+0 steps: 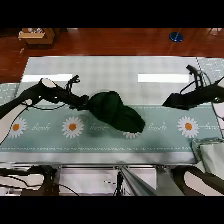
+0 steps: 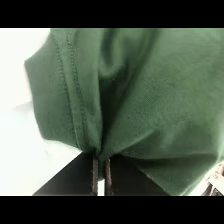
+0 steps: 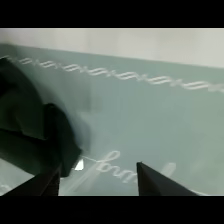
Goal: Fold the shirts.
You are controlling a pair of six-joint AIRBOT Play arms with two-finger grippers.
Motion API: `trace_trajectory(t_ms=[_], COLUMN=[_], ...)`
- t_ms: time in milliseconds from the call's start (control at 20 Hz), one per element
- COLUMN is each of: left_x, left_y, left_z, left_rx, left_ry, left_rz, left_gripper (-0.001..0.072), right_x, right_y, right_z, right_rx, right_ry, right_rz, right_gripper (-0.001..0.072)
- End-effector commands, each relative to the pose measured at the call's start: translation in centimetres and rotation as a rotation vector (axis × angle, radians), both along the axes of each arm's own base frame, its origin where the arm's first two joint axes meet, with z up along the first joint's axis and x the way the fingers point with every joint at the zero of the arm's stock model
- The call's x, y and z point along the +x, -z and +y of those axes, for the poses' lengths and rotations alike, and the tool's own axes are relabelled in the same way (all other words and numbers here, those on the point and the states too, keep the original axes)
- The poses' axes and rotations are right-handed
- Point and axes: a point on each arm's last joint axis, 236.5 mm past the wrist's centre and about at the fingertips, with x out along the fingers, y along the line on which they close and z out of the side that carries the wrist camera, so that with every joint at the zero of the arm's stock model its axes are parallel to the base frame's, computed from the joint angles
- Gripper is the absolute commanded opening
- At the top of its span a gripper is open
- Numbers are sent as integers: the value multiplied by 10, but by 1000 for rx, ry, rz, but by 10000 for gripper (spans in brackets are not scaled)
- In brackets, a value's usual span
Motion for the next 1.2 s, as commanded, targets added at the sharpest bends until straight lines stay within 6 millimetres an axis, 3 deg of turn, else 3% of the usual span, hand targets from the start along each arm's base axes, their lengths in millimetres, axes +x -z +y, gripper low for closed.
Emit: trace_trajectory(t_ms=[0,100,450,700,750,800,850,1000,1050,1150], left_x=[-2,-4,-14,-17,-17,-17,-16,-6,3,25], left_y=[-12,-15,-18,-19,-19,-19,-19,-41,-58,-112], left_z=[5,4,2,1,1,1,1,4,7,19], left_rx=[-19,-23,-42,-46,-46,-46,-48,-58,-59,-57], left_ry=[7,18,75,87,87,88,96,107,97,60], left_rz=[-3,-6,1,2,2,2,-8,-72,-125,-280], left_gripper=[28,28,28,28,28,28,28,27,26,26], right_x=[-25,-44,-67,-66,-63,-59,-55,-43,-36,-20], right_y=[34,52,88,104,106,106,104,71,49,-7], right_z=[39,52,93,133,141,147,151,158,156,147], right_rx=[144,149,145,199,210,217,229,298,321,373], right_ry=[37,23,-22,11,27,42,58,37,25,16], right_rz=[61,106,185,221,216,202,191,108,57,-75], right_gripper=[540,539,539,528,444,258,50,30,30,30])
